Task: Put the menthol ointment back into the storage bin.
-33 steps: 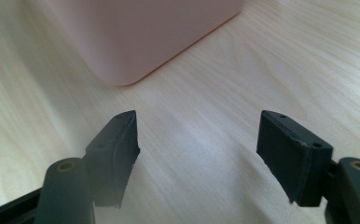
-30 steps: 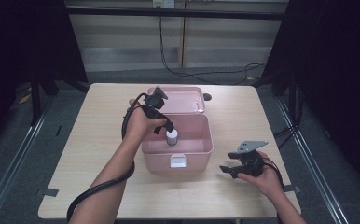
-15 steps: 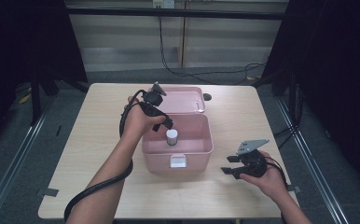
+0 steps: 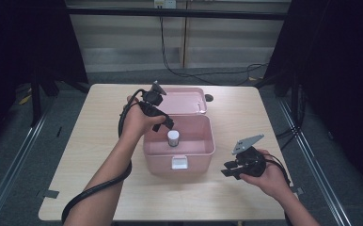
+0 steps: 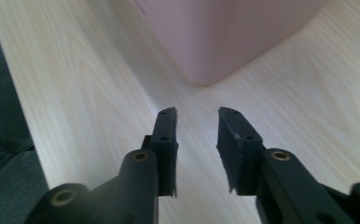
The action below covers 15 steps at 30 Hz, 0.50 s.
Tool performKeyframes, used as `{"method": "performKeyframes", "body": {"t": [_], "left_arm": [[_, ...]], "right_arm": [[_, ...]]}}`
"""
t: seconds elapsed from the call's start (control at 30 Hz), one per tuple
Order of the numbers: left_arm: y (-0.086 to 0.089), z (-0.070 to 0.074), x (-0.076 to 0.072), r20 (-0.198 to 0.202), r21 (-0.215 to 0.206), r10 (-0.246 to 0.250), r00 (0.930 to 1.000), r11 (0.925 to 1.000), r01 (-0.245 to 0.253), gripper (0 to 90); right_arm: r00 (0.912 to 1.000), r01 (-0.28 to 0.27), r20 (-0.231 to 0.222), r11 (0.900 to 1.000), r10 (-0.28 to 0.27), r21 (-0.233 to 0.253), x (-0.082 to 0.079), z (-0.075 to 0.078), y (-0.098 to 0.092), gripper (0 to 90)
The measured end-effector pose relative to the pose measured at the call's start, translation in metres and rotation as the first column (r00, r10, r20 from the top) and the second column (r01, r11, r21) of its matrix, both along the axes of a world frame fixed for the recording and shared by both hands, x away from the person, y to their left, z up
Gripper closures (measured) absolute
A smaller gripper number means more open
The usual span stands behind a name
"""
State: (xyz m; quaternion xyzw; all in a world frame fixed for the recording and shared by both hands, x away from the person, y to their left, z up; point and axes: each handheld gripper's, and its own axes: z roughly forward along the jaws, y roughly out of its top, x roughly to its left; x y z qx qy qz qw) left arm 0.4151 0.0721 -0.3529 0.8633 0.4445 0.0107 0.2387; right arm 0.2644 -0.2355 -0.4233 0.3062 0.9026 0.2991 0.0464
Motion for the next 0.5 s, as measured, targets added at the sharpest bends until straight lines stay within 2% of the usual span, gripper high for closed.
{"method": "performKeyframes", "body": {"t": [0.13,0.37,0.4,0.5], "left_arm": [[0.002,0.001,0.0,0.003,0.001,0.004,1.0,1.0,-0.004,22.6],[0.005,0.0,0.0,-0.003,0.004,-0.006,1.0,1.0,0.006,22.6],[0.005,0.0,0.0,-0.003,0.002,0.007,1.0,1.0,-0.007,22.6],[0.008,0.0,0.001,-0.011,0.006,0.001,0.9999,1.0,-0.001,22.6]], "right_arm": [[0.9995,-0.024,-0.02,0.999,0.023,-0.042,-0.002,0.005,0.008,77.5],[0.9975,-0.06,-0.039,0.997,0.059,-0.045,-0.002,0.013,0.017,88.4],[0.997,-0.065,-0.045,0.997,0.063,-0.045,-0.002,0.014,0.018,90.0],[0.9948,-0.088,-0.054,0.995,0.086,-0.049,-0.002,0.018,0.021,90.0]]}}
